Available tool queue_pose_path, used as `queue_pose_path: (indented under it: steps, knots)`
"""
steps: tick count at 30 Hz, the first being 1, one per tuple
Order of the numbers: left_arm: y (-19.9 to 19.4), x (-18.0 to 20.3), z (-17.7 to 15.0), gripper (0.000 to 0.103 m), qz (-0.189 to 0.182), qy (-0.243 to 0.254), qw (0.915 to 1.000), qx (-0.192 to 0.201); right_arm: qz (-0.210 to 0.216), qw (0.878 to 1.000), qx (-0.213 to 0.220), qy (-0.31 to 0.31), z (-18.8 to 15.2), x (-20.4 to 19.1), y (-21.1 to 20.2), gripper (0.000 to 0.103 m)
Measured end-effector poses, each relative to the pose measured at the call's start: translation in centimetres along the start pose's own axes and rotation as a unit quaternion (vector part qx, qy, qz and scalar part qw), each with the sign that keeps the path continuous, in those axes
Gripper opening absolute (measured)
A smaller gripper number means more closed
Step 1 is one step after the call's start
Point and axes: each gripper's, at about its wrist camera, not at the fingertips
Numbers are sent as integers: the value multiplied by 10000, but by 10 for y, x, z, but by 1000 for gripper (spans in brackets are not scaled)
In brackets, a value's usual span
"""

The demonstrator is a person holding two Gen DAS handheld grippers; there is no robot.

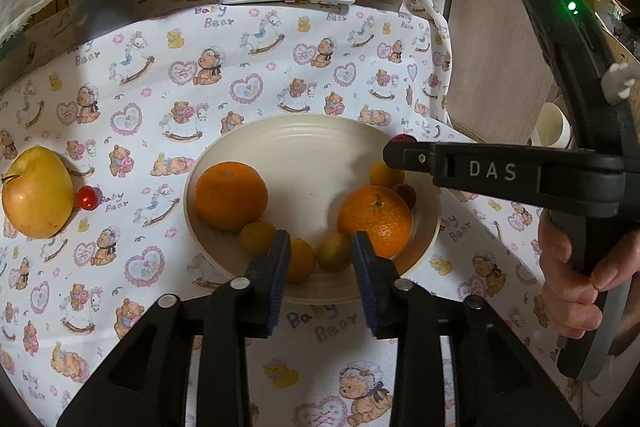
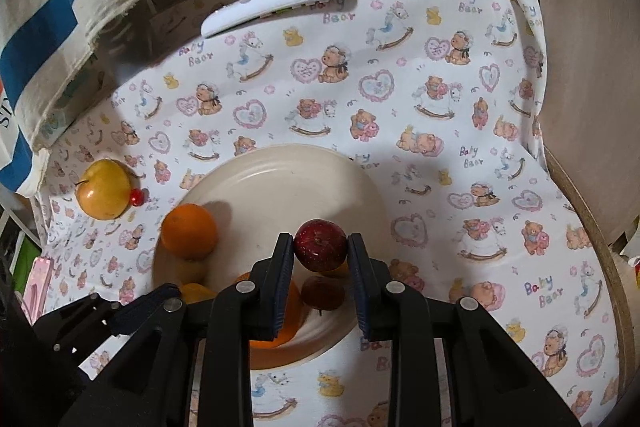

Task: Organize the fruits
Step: 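Open the left tool to drop the brown fruit on the plate while the right tool releases the tomato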

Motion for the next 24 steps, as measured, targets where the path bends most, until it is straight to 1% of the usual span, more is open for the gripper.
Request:
queue_pose_path:
  steps: [4,6,12,14,15,16,17,20,24]
  knots:
    - [-1,0,0,38,15,-19,10000,24,-25,9999,-100,-3,-1,0,5,28]
    - [-2,0,0,42,23,-32,10000,38,-18,9999,-159,8,-1,1,8,28]
    - [-2,-1,-1,44,46,-38,10000,61,-12,9998,-205,68,-2,2,10,29]
    - [-2,0,-1,44,36,-10,10000,58,2,9998,-196,98,-2,2,9,33]
    - [-3,0,-1,44,41,7,10000,59,19,9998,-168,126,-2,3,8,41]
    - [-3,0,-1,44,57,28,10000,70,32,9998,-126,147,-2,3,7,52]
    - [-4,1,-1,44,92,58,9999,89,45,9998,-58,158,-2,3,4,55]
    - [-6,3,-1,45,237,132,9995,160,27,9998,117,130,-1,2,-3,56]
    - [-11,5,-3,45,449,181,9985,273,17,9989,460,128,-1,1,-16,56]
Point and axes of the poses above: each gripper's, at about its wrist camera, not at the fingertips, and y roughly the way its jaws point, x to its right, z to its top, and after that the axes turned 10 degrees about -x, right-handed
